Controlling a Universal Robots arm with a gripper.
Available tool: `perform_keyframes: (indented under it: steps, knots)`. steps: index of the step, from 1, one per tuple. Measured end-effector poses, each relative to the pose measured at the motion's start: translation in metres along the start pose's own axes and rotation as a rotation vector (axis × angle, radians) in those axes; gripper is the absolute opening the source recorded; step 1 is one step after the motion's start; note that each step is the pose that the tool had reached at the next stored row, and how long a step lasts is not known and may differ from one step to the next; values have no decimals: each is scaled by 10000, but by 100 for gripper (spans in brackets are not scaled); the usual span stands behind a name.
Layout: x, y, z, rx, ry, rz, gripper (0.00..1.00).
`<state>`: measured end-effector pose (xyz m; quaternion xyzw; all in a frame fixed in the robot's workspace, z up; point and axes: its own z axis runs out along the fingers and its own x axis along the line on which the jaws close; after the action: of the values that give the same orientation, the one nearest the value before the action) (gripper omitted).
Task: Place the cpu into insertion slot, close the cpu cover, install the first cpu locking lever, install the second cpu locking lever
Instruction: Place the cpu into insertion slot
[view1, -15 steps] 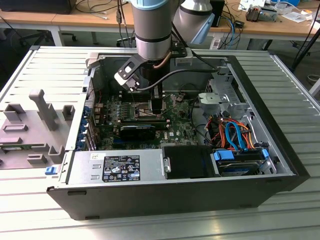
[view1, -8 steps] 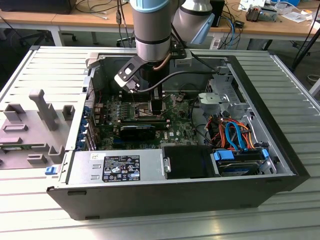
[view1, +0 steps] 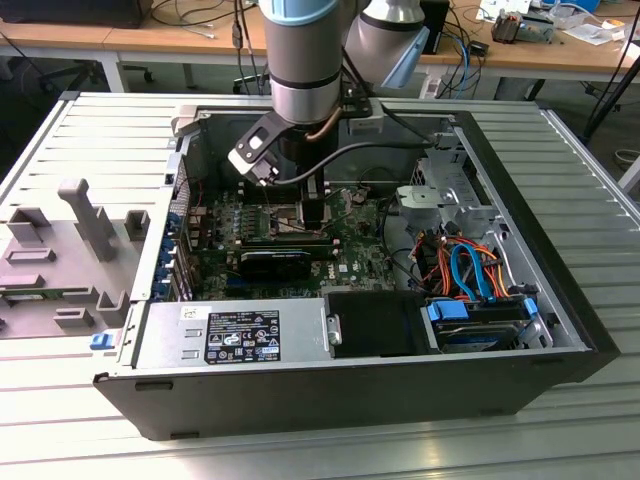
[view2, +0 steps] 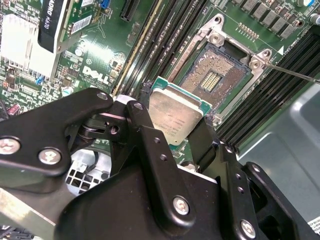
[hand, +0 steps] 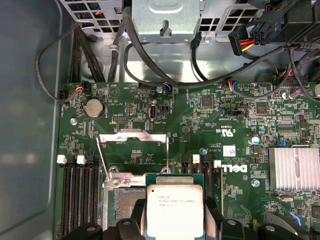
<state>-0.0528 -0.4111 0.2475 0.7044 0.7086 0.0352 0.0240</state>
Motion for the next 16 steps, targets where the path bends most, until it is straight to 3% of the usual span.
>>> perform_keyframes:
  steps: [5, 16]
  knots:
    - [14, -56, 1, -1, 0, 0, 55]
    - [166, -96, 27, 1, -2, 0, 55]
